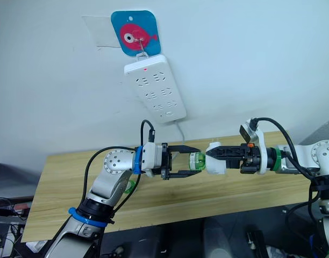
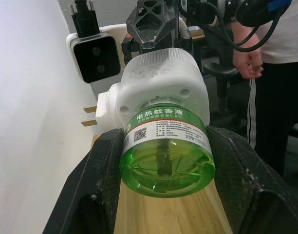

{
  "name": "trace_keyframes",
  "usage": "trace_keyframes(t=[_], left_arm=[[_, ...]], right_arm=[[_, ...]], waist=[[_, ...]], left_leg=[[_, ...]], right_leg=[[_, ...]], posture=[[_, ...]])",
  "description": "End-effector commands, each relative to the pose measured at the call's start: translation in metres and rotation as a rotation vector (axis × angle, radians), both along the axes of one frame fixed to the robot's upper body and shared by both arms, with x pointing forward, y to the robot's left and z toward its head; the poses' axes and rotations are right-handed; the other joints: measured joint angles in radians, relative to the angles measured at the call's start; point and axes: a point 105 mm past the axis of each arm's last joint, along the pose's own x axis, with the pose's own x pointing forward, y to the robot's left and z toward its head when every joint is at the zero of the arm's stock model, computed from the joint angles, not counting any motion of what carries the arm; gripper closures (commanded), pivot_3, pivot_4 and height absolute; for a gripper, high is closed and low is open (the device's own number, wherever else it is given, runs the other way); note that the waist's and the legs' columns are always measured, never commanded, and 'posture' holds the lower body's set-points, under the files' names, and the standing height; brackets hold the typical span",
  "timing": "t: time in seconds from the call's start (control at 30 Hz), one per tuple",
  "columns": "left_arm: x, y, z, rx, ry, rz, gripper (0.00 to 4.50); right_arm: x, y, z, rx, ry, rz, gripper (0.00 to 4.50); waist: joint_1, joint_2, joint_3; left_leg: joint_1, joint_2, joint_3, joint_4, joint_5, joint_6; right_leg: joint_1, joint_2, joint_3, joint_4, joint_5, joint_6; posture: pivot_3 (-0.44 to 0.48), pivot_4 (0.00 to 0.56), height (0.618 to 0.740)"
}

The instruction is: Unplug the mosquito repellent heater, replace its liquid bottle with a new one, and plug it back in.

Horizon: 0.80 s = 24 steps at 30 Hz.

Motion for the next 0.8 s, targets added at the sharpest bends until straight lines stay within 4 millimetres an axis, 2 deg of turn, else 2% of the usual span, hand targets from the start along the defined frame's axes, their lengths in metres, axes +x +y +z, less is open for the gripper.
trace_keyframes(t=[0.03,0.13,0.37,0.43,0.57,0.7,0.77,0.8], left_arm=[[-0.002,-0.003,0.005,-0.015,-0.033,-0.003,2.23],[-0.002,-0.003,0.005,-0.011,-0.038,-0.005,2.23],[-0.004,-0.004,0.004,-0.005,-0.042,-0.014,2.23],[-0.005,-0.004,0.007,-0.029,0.015,-0.011,2.23],[-0.003,0.0,0.006,-0.039,0.425,-0.028,2.23],[0.006,0.01,-0.004,-0.001,0.955,-0.015,2.23],[0.012,0.018,-0.012,0.031,1.306,-0.024,2.23],[0.013,0.019,-0.012,0.038,1.397,-0.03,2.23]], right_arm=[[-0.004,0.001,0.008,0.008,-0.036,0.017,0.56],[-0.006,-0.001,0.008,0.0,-0.03,0.016,1.45],[-0.008,-0.003,0.008,-0.007,-0.035,0.022,1.45],[-0.012,-0.001,0.01,-0.014,-0.059,0.038,1.45],[-0.021,0.005,0.015,-0.04,-0.119,0.076,1.45],[-0.023,0.008,0.014,-0.082,-0.169,0.09,1.45],[-0.023,0.007,0.014,-0.088,-0.178,0.092,1.45],[-0.023,0.007,0.014,-0.091,-0.182,0.096,1.45]], waist=[[0.0,0.0,0.0],[0.001,0.0,0.0],[0.001,0.0,0.0],[0.001,0.0,0.0],[0.0,0.0,0.0],[-0.002,0.0,0.0],[-0.003,0.0,0.0],[-0.004,0.0,0.0]], left_leg=[[0.0,0.0,0.0,0.0,0.0,0.0],[0.0,0.0,0.0,0.0,0.0,0.0],[0.0,0.0,0.0,0.0,0.0,0.0],[0.0,0.0,0.0,0.0,0.0,0.0],[-0.001,0.0,0.0,0.0,0.0,0.0],[0.0,0.0,-0.002,0.001,0.0,0.0],[0.0,0.0,-0.002,0.002,0.0,0.0],[0.0,0.0,-0.002,0.003,0.0,0.0]], right_leg=[[0.0,0.0,0.0,0.0,0.0,0.0],[0.0,0.0,0.0,0.0,0.0,0.0],[0.0,0.0,0.0,0.0,0.0,0.0],[0.0,0.0,0.0,0.0,0.0,0.0],[-0.001,0.001,0.0,0.001,0.001,0.0],[-0.001,0.004,-0.001,0.003,0.0,0.001],[-0.001,0.004,-0.002,0.004,0.0,0.001],[-0.001,0.005,-0.002,0.004,0.0,0.001]], posture=[[-0.207,0.293,0.74],[-0.205,0.287,0.74],[-0.201,0.273,0.74],[-0.201,0.273,0.74],[-0.193,0.254,0.74],[-0.191,0.244,0.74],[-0.188,0.238,0.74],[-0.188,0.238,0.74]])
